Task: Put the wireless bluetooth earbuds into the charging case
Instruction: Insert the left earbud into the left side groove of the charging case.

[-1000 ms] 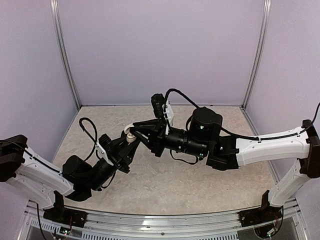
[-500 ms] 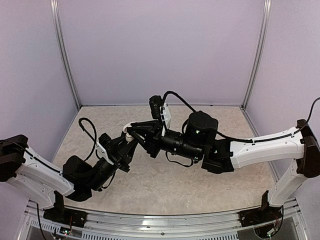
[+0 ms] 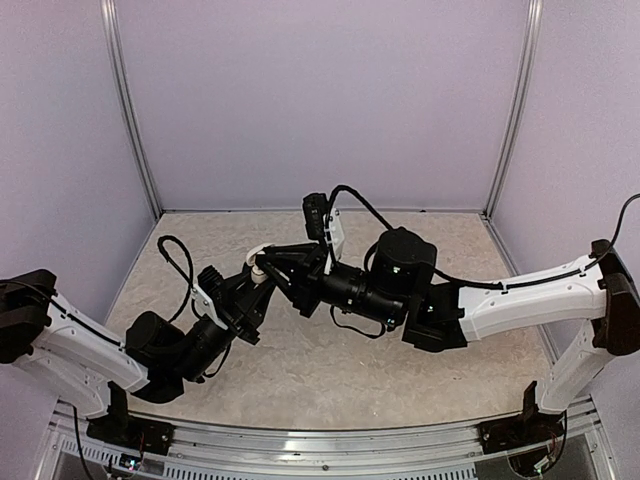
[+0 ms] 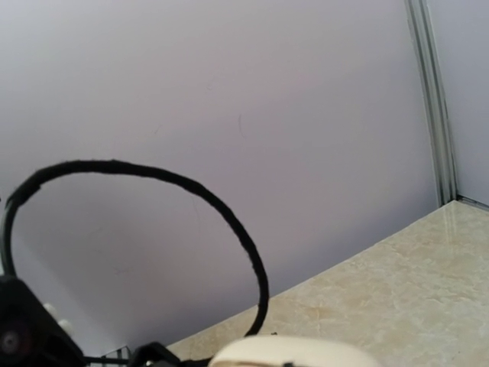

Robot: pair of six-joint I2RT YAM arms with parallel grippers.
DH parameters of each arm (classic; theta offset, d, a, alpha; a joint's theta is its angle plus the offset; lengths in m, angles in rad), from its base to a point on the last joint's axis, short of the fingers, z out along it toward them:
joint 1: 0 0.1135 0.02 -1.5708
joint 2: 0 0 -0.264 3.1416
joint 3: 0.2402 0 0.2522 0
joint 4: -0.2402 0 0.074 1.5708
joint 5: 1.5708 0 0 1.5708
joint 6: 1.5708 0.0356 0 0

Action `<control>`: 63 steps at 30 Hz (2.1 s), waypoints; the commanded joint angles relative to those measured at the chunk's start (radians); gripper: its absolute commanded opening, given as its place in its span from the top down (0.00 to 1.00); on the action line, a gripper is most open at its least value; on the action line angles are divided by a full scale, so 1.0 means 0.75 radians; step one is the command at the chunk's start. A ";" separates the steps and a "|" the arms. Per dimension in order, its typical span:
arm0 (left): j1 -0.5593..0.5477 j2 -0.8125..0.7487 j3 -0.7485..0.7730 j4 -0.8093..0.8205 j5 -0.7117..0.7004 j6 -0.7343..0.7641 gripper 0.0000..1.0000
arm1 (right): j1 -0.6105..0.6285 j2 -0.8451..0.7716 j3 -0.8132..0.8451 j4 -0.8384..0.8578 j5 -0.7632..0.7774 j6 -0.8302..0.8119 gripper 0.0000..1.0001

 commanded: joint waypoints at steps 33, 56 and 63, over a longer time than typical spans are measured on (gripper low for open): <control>0.037 -0.041 0.000 0.150 0.143 -0.097 1.00 | 0.045 -0.013 -0.057 -0.050 0.002 -0.001 0.76; 0.037 -0.043 0.004 0.115 0.251 -0.115 1.00 | 0.045 -0.080 -0.088 -0.089 0.145 -0.007 0.71; 0.036 -0.039 0.010 0.102 0.256 -0.118 1.00 | 0.045 -0.065 -0.075 -0.096 0.116 -0.019 0.70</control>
